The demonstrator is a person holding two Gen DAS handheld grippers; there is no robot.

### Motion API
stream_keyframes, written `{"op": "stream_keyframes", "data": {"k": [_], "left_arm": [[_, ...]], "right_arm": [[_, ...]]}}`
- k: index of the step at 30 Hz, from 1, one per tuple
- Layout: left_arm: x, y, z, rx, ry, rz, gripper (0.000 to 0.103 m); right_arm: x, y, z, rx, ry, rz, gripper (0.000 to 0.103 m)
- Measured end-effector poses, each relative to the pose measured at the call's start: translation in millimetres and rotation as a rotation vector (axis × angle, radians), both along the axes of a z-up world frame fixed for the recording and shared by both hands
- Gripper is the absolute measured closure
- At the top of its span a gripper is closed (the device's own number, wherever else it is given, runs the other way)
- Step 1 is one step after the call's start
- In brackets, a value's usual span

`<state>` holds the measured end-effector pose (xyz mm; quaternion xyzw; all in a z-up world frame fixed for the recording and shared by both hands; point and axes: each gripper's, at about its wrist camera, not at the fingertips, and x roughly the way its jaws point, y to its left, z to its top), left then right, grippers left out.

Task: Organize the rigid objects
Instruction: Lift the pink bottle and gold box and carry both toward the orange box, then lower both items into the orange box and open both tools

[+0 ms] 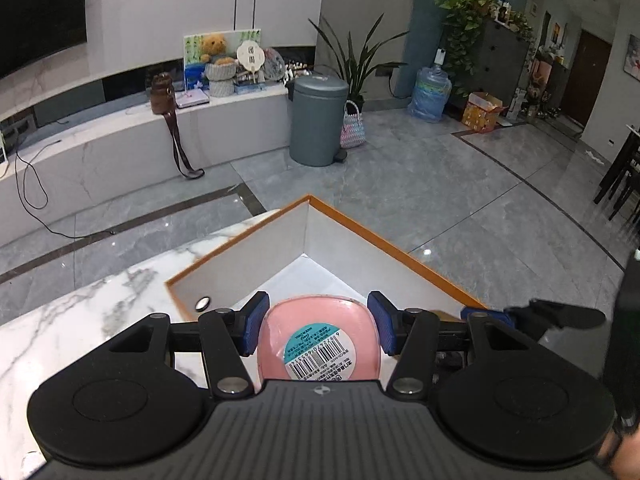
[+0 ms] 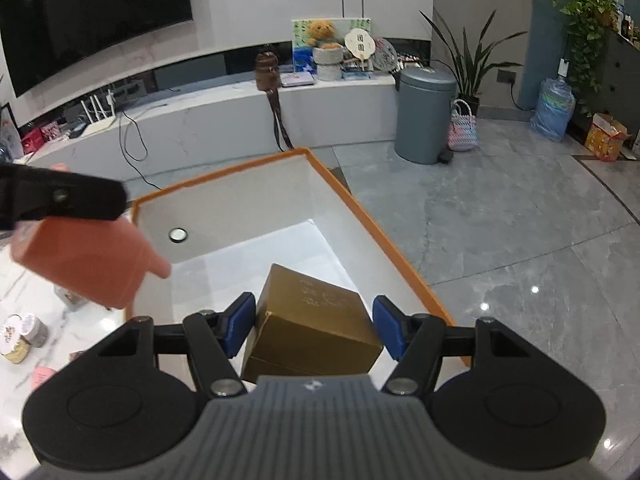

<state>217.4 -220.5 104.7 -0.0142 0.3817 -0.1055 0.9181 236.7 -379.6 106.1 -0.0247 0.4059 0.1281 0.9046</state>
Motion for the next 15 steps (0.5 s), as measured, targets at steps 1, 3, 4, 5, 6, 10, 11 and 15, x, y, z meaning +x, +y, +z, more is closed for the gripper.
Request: {"op": "stream_keyframes", "data": {"k": [1,3,4,5,6,10,11,15], "left_arm": [[5.0,-3.3,-3.9,0.005,0.005,0.003,0.041],[13.9,-10.3,-10.8,0.029,-0.006,0.017,0.041],[18.3,-14.9,-15.4,0.052,-0.015,0.024,0.041],[23.0,-19.8,-20.9,0.074,-0.013,0.031,0.041],[27.6,-23.2,-26.4,0.080,-0.002,0.041,0.041],[46.7,-28.1,-47.7,0.042,0.055,0.089,0.041],[53.0,-28.4,-50.8,0.034,0.064,0.102,0.041],[63.5,-31.8,-65.8,0.030,0.092,0.123,0.041]], "right_arm": [[2.4,-1.4,-2.9,-0.002,0.008,-0.002,0.039],[7.5,-3.9,-9.0,-0.018,0.025,-0.007,0.039],[8.9,-3.4,-12.4,-0.032,0.033,-0.007,0.039],[11.2,-1.6,-16.4,-0.049,0.041,-0.006,0.039],[12.9,0.6,-20.1,-0.065,0.045,-0.002,0.039],[18.9,7.8,-37.5,-0.124,0.075,0.014,0.039],[20.2,9.6,-41.0,-0.143,0.077,0.015,0.039],[23.0,10.9,-50.5,-0.187,0.085,0.023,0.039]]}}
